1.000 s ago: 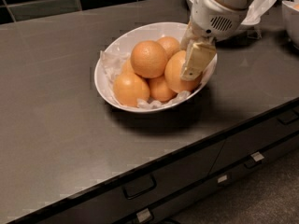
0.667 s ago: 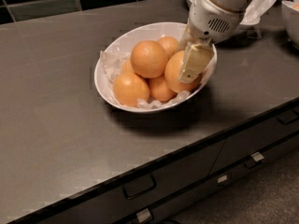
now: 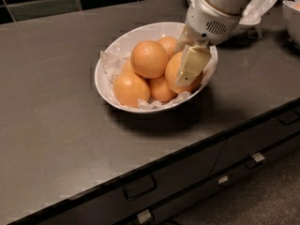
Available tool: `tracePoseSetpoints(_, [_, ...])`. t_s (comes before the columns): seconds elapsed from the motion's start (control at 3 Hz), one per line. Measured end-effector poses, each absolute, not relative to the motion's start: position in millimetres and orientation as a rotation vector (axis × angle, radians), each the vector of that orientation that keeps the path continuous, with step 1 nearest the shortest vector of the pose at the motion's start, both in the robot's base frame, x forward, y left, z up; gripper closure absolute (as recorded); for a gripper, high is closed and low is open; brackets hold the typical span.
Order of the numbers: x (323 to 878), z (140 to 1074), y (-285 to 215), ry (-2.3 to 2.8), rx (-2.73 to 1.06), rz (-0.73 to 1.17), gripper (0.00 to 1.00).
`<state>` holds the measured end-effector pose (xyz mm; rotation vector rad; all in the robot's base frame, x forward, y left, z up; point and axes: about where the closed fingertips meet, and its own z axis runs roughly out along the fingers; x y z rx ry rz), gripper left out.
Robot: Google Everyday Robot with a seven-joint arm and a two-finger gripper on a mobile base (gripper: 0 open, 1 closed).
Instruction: Pick orange from white bowl
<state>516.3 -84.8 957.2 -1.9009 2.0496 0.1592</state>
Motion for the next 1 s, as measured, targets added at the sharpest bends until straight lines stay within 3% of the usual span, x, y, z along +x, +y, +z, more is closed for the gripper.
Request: tracePoseSetpoints(1.0, [516.7, 947.9, -82.7, 2.054, -1.908, 0.2, 0.37])
